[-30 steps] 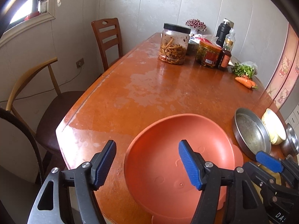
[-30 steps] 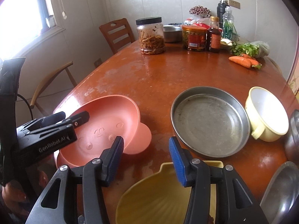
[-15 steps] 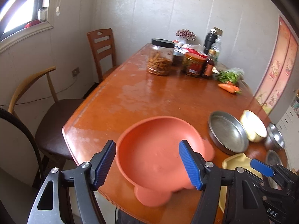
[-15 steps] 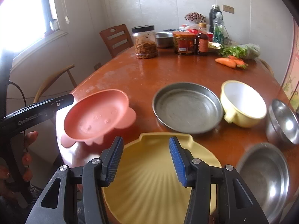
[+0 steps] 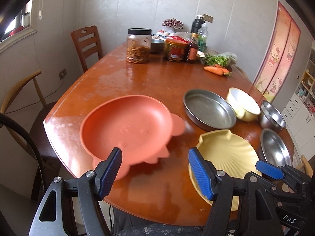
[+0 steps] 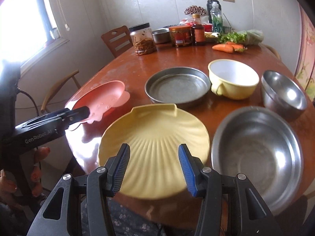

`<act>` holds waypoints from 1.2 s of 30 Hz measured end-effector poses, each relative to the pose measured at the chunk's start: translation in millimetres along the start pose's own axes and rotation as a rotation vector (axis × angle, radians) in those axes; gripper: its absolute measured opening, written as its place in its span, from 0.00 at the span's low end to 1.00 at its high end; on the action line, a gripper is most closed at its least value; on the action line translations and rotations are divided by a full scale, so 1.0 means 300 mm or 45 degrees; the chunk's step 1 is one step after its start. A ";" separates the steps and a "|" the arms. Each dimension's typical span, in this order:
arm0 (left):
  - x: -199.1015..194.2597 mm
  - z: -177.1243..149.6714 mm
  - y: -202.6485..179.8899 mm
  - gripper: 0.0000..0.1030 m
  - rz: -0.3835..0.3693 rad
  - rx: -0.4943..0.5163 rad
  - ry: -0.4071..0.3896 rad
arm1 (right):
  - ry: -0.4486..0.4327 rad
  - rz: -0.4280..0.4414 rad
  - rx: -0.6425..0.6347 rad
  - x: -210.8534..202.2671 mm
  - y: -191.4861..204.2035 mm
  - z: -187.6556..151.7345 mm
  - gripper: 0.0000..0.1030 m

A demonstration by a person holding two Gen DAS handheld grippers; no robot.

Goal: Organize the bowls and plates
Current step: 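Lift the yellow shell plate with the right tool toward the left tool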

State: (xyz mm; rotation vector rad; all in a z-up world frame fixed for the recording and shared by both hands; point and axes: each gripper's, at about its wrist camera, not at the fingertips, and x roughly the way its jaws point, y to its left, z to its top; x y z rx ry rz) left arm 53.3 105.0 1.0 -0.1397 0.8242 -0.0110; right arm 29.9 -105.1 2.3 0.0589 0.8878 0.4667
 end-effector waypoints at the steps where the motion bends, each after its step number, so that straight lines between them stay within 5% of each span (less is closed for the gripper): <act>1: 0.001 -0.006 -0.011 0.68 0.000 0.003 0.003 | -0.001 0.006 -0.003 -0.008 -0.003 -0.007 0.51; 36: 0.121 -0.089 -0.139 0.68 -0.045 0.073 0.151 | -0.012 -0.166 0.035 0.045 -0.066 0.006 0.52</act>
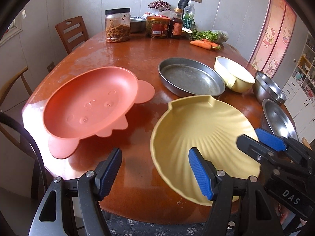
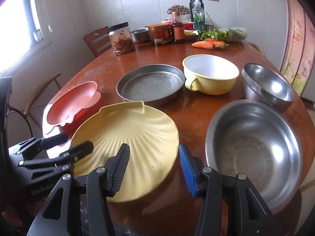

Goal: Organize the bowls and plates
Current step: 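Lift the yellow shell plate with the right tool toward the left tool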

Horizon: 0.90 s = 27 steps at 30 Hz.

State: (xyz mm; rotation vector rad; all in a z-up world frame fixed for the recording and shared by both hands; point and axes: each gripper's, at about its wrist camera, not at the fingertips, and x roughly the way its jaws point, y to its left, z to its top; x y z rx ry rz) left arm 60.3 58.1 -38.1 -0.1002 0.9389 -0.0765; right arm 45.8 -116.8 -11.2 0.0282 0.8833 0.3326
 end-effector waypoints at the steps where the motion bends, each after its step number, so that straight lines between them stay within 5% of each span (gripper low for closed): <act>1: 0.005 0.001 0.000 0.68 -0.023 -0.006 0.005 | 0.003 0.000 -0.008 0.005 0.003 0.003 0.52; 9: 0.017 0.004 0.008 0.66 -0.020 -0.029 -0.009 | -0.020 -0.005 -0.077 0.033 0.029 0.028 0.48; 16: 0.019 0.001 -0.010 0.51 -0.007 -0.011 -0.045 | -0.049 -0.001 -0.145 0.052 0.051 0.024 0.45; 27: 0.015 0.001 0.016 0.49 0.023 -0.041 -0.059 | -0.082 0.054 -0.139 0.041 0.038 0.023 0.32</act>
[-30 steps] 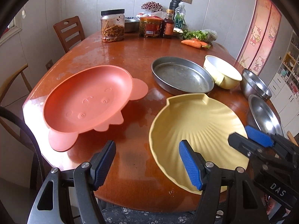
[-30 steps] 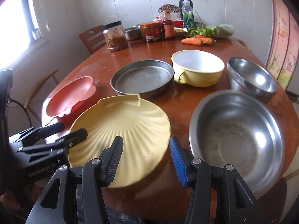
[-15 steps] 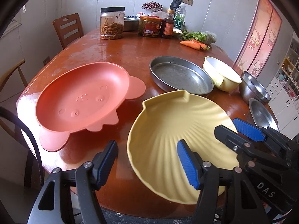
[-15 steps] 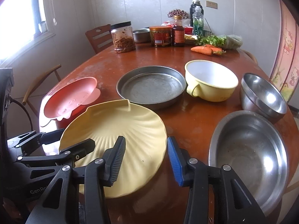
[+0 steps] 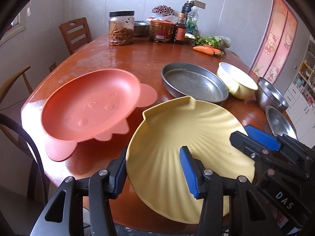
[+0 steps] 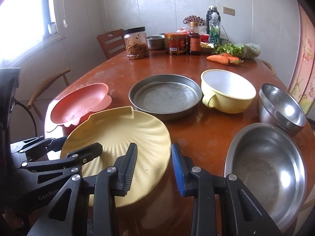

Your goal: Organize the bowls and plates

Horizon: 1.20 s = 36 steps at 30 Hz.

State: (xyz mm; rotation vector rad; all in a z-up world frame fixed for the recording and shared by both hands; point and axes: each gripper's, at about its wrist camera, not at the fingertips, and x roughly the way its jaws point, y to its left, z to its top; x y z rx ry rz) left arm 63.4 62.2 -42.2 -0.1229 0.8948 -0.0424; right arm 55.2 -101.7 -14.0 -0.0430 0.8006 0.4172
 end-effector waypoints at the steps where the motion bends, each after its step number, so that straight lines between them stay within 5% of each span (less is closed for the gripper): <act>1: -0.001 0.001 0.005 0.49 0.000 -0.005 0.000 | -0.004 0.018 0.007 -0.001 -0.002 -0.002 0.31; 26: -0.115 0.062 0.030 0.49 -0.072 -0.023 -0.095 | -0.109 0.029 0.036 -0.077 0.019 0.045 0.31; 36: -0.177 0.122 0.090 0.49 -0.030 -0.074 -0.154 | -0.163 0.043 -0.018 -0.092 0.075 0.134 0.31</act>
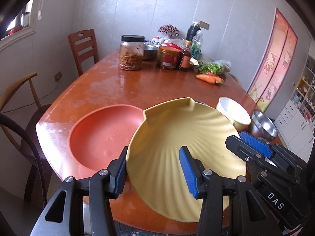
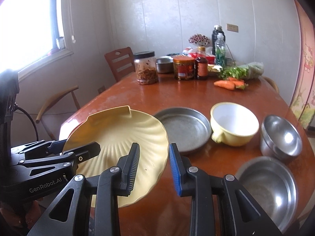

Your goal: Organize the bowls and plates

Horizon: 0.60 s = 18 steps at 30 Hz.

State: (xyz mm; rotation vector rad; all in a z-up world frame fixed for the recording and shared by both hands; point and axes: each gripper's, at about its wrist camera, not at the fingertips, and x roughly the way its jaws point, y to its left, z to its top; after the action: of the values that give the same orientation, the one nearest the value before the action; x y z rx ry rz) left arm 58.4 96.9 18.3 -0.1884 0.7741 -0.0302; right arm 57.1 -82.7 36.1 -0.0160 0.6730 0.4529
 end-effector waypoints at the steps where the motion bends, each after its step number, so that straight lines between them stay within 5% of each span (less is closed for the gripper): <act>1: -0.005 0.006 0.010 0.49 0.008 -0.003 -0.006 | -0.003 0.009 -0.010 0.005 0.012 0.012 0.31; 18: -0.063 0.113 0.214 0.49 0.138 -0.102 -0.090 | -0.035 0.127 -0.150 0.119 0.200 0.179 0.31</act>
State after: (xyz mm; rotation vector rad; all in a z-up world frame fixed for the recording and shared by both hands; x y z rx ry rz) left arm 65.9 167.0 43.5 -0.2224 0.7147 0.1097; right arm 89.2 -5.7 64.5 -0.0879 0.6210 0.5873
